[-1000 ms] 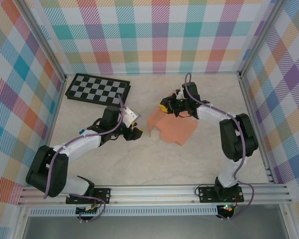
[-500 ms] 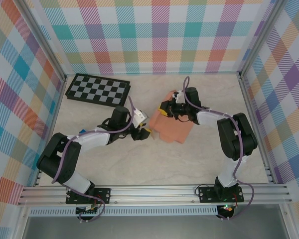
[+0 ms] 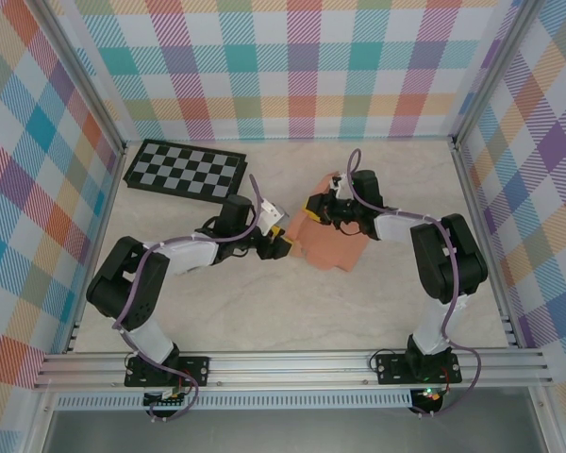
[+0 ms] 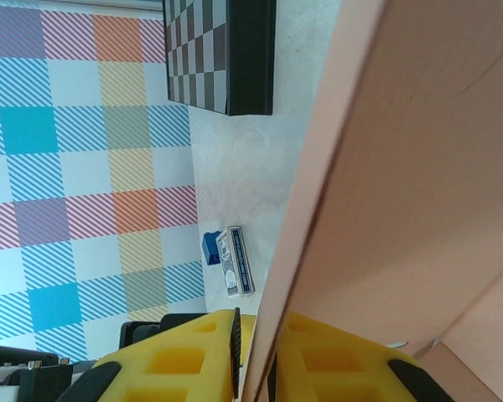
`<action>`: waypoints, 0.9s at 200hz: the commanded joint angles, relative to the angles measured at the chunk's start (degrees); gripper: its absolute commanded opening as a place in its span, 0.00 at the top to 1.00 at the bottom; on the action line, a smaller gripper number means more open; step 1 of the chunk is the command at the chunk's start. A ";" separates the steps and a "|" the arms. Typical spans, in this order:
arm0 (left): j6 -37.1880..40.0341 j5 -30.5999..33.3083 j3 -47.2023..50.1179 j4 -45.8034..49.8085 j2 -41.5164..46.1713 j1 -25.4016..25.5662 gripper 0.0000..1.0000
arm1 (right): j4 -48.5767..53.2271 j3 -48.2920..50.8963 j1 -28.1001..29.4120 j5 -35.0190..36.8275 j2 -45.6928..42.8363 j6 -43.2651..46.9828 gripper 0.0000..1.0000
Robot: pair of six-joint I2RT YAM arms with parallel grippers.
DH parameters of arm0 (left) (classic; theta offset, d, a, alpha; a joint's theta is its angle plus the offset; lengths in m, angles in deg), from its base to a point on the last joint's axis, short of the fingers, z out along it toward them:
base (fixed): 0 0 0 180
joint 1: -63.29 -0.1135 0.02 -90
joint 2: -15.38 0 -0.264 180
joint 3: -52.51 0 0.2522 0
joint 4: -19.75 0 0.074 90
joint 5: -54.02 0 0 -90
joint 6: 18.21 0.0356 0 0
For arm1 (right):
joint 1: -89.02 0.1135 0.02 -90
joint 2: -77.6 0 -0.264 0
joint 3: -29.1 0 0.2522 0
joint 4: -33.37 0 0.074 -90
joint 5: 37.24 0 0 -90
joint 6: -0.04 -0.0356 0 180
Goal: Fold the paper box
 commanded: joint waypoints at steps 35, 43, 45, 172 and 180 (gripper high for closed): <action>1.79 -10.64 -4.26 1.74 2.46 -0.54 0.44 | 2.48 1.18 0.32 0.15 0.05 5.20 0.82; 3.23 -11.61 -4.85 4.46 2.96 -1.00 0.44 | 2.53 1.22 0.25 0.15 0.04 5.50 0.82; 3.60 -12.07 -4.89 5.14 3.16 -1.21 0.44 | 2.61 1.22 0.28 0.15 0.07 5.56 0.82; 15.06 -8.49 -18.95 20.80 -3.65 -1.17 0.44 | -6.08 1.73 -0.14 -2.60 1.33 -2.12 0.82; 14.85 -8.49 -18.61 20.40 -3.07 -1.34 0.44 | -7.74 1.84 -0.28 -2.94 1.42 -3.53 0.82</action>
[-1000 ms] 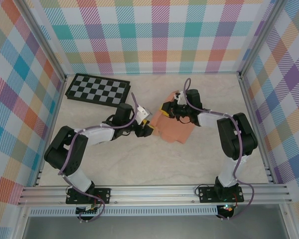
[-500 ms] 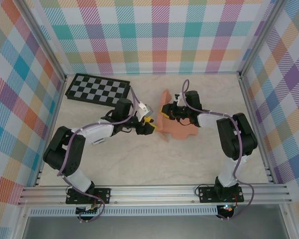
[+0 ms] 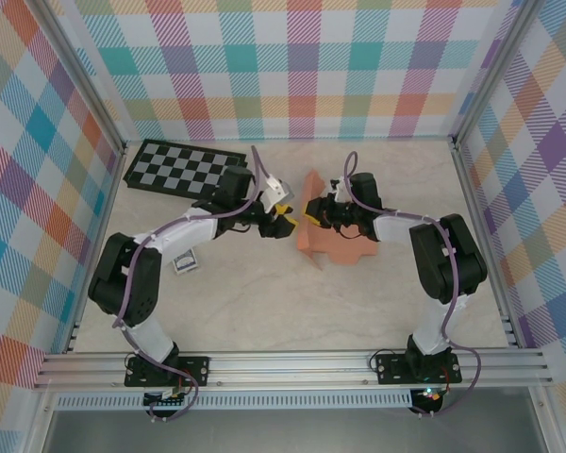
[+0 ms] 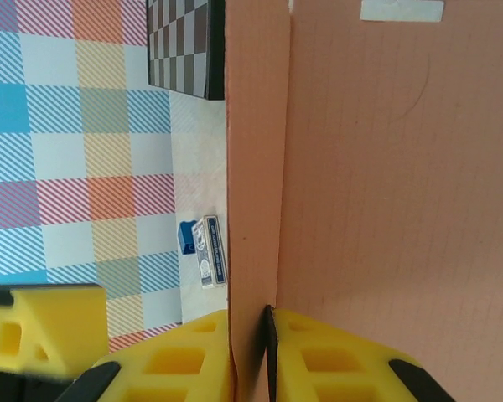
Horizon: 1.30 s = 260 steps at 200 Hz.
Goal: Fold the paper box
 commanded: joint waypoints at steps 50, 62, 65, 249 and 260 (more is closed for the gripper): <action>0.92 1.39 3.32 2.96 4.39 -1.35 0.43 | -20.92 -0.74 -0.21 -5.18 6.01 -15.42 0.82; 0.23 3.83 3.81 3.04 4.83 -1.79 0.43 | -21.05 -1.86 0.31 -5.50 7.19 -15.47 0.82; 0.25 4.34 3.76 3.23 4.85 -1.81 0.43 | -21.09 -2.03 0.48 -5.50 7.41 -15.45 0.82; 20.13 13.17 -7.63 16.92 -3.13 1.84 0.37 | -19.87 -4.66 2.80 -5.53 11.27 -17.33 0.83; 19.94 14.42 -7.50 15.37 -3.66 2.60 0.36 | -19.86 -4.58 2.86 -5.42 11.27 -17.57 0.83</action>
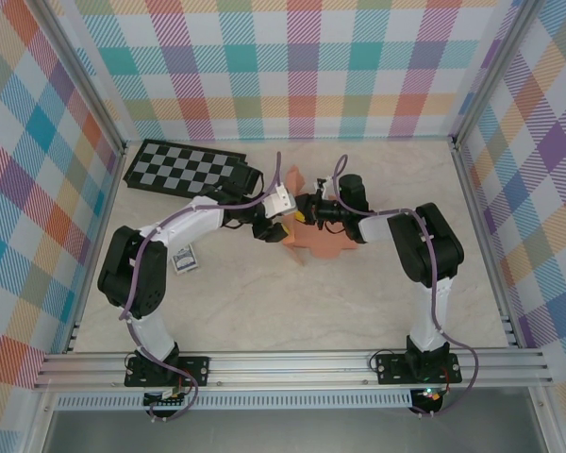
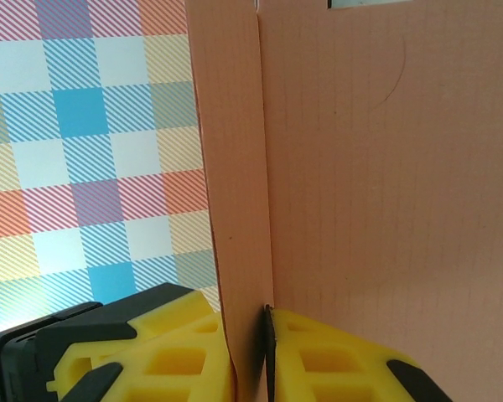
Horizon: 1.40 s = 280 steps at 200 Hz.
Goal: Fold the paper box
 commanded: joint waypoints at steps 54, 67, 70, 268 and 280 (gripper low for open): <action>3.95 7.64 0.54 -5.30 -2.27 5.66 0.35 | -1.23 0.37 -0.17 0.45 0.82 -2.29 0.84; 5.96 10.22 1.13 -5.45 -1.88 6.52 0.35 | -1.88 0.87 -0.17 0.82 0.93 -3.20 0.84; 6.27 10.91 1.38 -5.47 -1.75 6.70 0.35 | -2.02 1.03 -0.17 0.99 1.01 -3.39 0.84; -25.24 0.61 30.65 -29.13 22.98 -2.54 0.33 | -16.45 3.52 -1.25 1.07 3.24 -12.32 0.86; -28.06 0.84 31.91 -32.72 21.75 -2.51 0.32 | -17.35 4.37 -1.96 1.07 3.63 -12.42 0.86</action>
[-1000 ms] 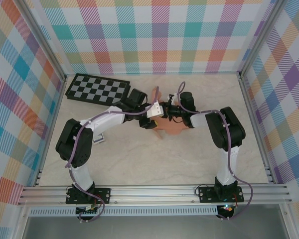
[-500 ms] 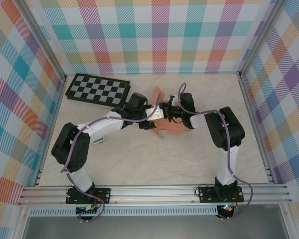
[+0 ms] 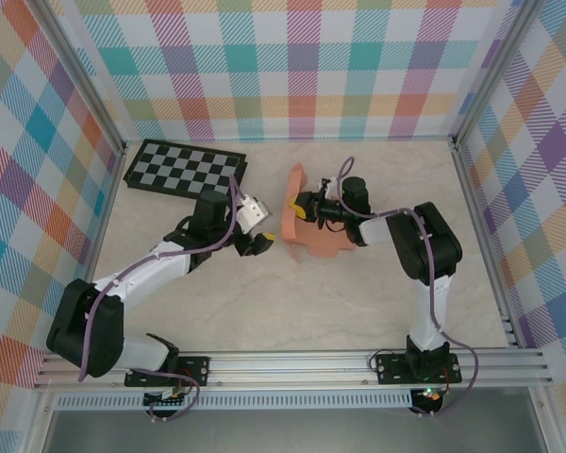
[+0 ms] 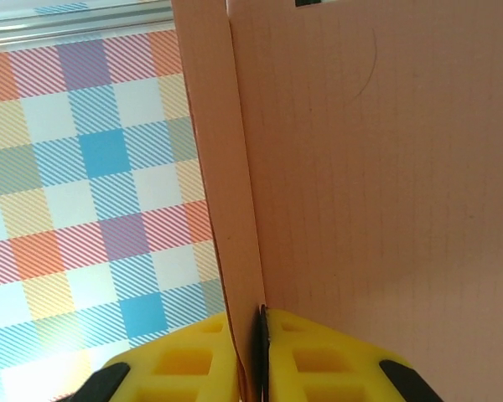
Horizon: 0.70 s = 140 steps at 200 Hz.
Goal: Fold the paper box
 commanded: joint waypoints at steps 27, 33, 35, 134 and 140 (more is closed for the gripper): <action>-7.92 -1.46 0.75 -8.62 -6.95 1.84 0.32 | -9.22 3.37 -1.47 -1.74 3.06 -3.49 0.87; -7.52 -0.76 0.36 -8.97 -8.29 2.41 0.32 | -9.52 3.67 -1.47 -1.65 3.25 -3.76 0.87; -7.56 -0.50 0.24 -9.26 -8.71 2.59 0.32 | -9.55 3.78 -1.47 -1.58 3.15 -3.80 0.87; -10.44 4.46 -5.58 -19.51 -21.42 7.41 0.33 | -9.43 5.59 -1.45 -0.08 3.27 -3.81 0.88; -10.94 4.66 -6.04 -19.93 -21.90 7.63 0.33 | -9.24 5.68 -1.47 0.02 3.27 -3.82 0.88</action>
